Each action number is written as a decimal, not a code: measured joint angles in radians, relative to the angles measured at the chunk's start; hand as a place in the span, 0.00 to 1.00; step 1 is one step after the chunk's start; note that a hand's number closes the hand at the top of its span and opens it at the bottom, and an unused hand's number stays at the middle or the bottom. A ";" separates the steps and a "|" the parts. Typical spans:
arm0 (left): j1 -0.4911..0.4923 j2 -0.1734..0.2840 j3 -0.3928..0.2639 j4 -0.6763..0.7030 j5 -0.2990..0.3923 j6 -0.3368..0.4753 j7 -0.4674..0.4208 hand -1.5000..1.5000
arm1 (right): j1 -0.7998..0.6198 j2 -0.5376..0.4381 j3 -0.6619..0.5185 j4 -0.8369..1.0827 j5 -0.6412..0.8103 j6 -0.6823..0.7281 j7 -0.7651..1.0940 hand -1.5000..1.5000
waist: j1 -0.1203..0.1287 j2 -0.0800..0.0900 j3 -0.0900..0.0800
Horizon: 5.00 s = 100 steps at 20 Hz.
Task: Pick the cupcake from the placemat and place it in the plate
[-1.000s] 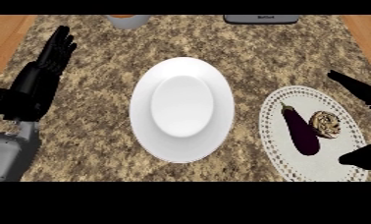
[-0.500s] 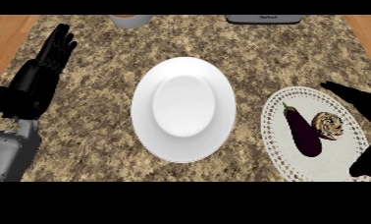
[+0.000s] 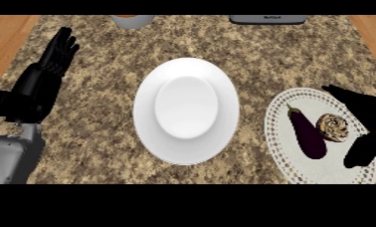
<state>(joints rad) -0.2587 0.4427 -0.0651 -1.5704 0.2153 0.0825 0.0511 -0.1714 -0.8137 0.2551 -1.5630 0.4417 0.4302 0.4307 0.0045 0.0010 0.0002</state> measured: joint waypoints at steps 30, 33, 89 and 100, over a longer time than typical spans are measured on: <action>0.039 -0.081 0.126 -0.038 -0.100 -0.089 0.047 0.50 | 0.070 0.288 -0.124 0.288 0.385 -0.277 -0.122 1.00 | -0.048 -0.025 -0.020; 0.063 -0.073 0.152 -0.037 -0.105 -0.068 0.053 0.50 | 0.182 0.331 -0.182 0.244 0.388 -0.361 0.005 1.00 | -0.115 -0.047 -0.027; -0.070 -0.135 0.068 -0.036 -0.126 -0.108 0.071 0.50 | 0.105 0.778 0.380 -0.343 0.943 -0.627 0.693 0.00 | 0.074 0.030 -0.001; -0.091 -0.147 0.059 -0.008 -0.131 -0.115 0.064 0.50 | -0.255 0.804 0.192 0.077 0.683 -0.857 0.645 0.00 | 0.086 0.026 0.002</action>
<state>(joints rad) -0.3495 0.2956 -0.0062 -1.5780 0.0845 -0.0328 0.1150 -0.4261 -0.0095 0.4472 -1.4864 1.1247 -0.4268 1.0754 0.0910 0.0267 0.0023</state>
